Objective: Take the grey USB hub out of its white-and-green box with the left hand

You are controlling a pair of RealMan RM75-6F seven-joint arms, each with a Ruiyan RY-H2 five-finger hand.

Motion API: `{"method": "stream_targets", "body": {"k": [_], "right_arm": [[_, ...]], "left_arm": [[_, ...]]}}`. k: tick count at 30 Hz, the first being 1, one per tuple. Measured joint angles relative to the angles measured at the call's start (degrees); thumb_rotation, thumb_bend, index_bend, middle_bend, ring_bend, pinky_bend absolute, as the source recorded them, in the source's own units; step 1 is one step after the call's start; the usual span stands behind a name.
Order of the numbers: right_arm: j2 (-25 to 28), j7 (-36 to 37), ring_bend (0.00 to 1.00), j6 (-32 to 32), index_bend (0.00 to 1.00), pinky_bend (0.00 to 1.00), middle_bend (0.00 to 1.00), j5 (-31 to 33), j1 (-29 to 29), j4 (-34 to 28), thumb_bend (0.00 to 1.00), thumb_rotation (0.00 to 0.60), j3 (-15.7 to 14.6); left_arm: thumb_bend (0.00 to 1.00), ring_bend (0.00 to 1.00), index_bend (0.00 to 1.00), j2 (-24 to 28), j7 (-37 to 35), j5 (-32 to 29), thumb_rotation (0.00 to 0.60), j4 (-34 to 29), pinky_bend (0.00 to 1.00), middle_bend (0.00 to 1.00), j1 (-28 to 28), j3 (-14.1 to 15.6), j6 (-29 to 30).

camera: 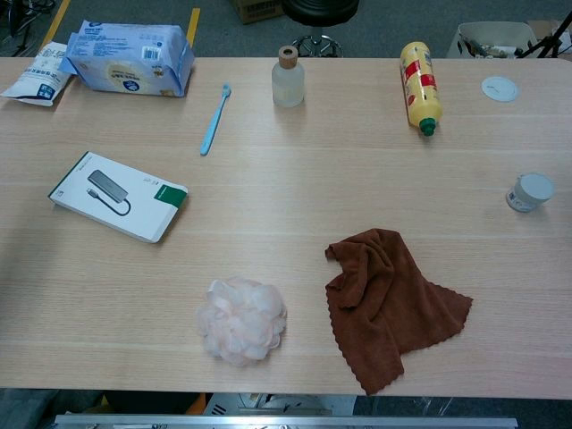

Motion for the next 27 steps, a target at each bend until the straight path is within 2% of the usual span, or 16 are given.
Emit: {"method": "stream_targets", "body": {"k": [8,17,27], "right_arm": [[1.52,-2.50,0.07,-1.59,0.35,0.17,0.23,0.85,1.73,-2.35,0.00,0.600,1.04],[1.83,-2.60,0.07,-2.45,0.35,0.17,0.23,1.72,2.46,-2.35,0.00,0.600,1.28],[1.49,-2.23,0.07,-3.08,0.35,0.17,0.23,2.17,2.88,-1.56,0.00,0.600,0.91]], "left_arm": [[0.00,0.00,0.02,-0.56,-3.00,2.09,0.600,4.02,0.18,0.00,-5.02,0.48,-6.12],[0.00,0.00,0.00,-2.72,-5.69,3.67,0.600,10.25,0.19,0.00,-10.14,1.00,-12.10],[0.00,0.00,0.00,-6.21,-5.85,3.78,0.600,17.66,0.13,0.00,-13.73,1.83,-16.32]]}}
